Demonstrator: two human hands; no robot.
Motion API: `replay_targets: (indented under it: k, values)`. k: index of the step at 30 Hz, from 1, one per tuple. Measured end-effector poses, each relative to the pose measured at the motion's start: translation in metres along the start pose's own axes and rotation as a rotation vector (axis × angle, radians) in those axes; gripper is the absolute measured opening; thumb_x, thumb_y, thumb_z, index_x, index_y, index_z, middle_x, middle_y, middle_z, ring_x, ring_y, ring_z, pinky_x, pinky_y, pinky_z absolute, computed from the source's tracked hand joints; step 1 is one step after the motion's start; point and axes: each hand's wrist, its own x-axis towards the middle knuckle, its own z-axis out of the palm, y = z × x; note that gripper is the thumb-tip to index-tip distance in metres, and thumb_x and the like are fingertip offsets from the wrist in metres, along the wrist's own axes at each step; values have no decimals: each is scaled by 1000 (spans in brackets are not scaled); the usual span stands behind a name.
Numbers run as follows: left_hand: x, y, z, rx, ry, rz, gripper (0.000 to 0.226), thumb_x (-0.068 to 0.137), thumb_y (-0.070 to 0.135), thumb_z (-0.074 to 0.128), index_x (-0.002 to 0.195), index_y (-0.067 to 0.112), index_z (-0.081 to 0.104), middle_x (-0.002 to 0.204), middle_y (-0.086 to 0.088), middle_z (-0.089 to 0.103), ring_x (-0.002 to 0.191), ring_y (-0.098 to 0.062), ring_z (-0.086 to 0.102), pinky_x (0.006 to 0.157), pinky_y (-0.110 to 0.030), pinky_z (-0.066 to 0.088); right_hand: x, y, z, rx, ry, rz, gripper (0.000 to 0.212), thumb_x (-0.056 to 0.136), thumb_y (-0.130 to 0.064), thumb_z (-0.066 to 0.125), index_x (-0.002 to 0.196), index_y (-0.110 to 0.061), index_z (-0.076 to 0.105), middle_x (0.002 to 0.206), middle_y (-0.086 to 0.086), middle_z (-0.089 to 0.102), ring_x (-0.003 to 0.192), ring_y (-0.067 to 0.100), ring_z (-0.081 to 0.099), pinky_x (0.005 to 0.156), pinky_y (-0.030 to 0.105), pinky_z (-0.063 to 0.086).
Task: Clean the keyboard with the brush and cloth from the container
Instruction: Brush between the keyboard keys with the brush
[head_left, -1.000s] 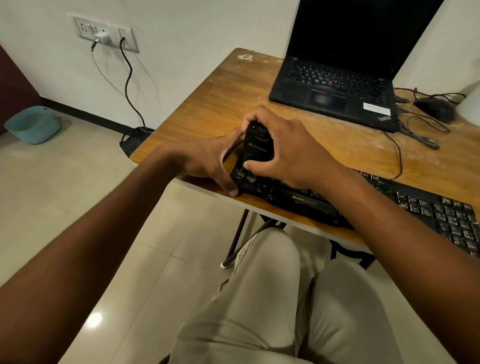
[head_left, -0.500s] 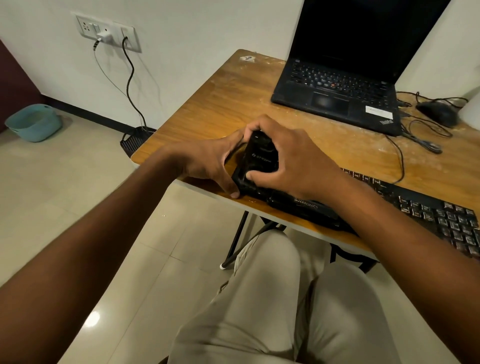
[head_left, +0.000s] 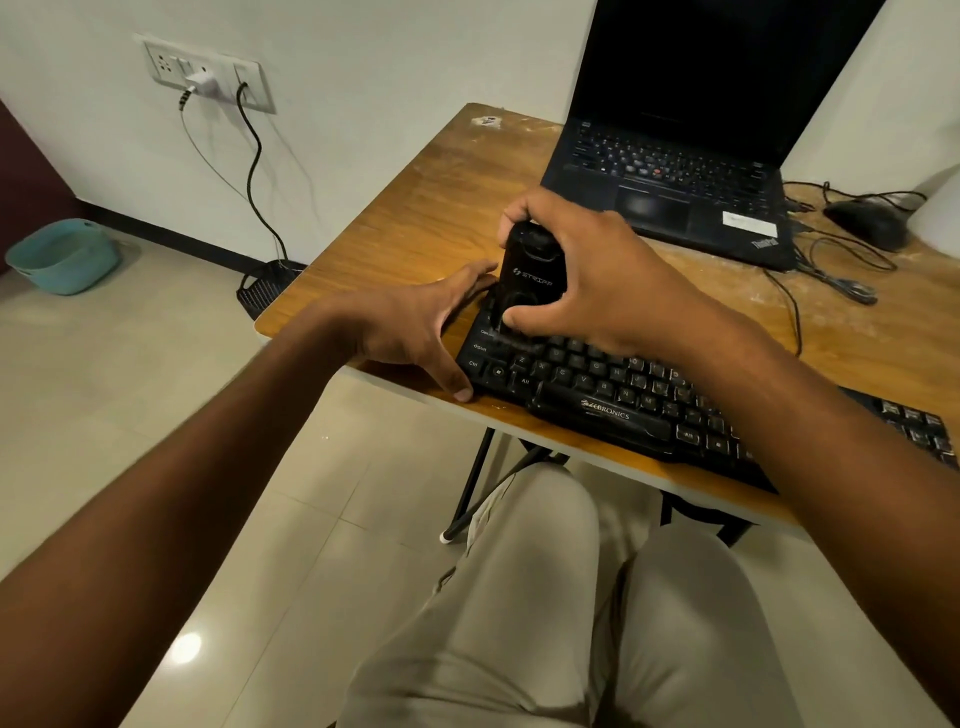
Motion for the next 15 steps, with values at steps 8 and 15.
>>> replay_targets:
  k: [8, 15]
  values:
    - [0, 0, 0, -53, -21, 2, 149, 57, 11, 100, 159, 54, 1, 160, 6, 34, 136, -22, 50, 106, -45, 54, 13, 11, 8, -17, -58, 90, 60, 72, -19, 90, 117, -30, 52, 104, -8, 61, 89, 11, 64, 61, 25, 58]
    - [-1, 3, 1, -30, -17, -23, 150, 58, 10, 99, 159, 55, -3, 162, 6, 31, 139, -21, 45, 114, -45, 46, 23, 20, 4, -124, 38, 131, 61, 75, -19, 89, 120, -32, 49, 100, -7, 62, 74, 3, 62, 49, 15, 49]
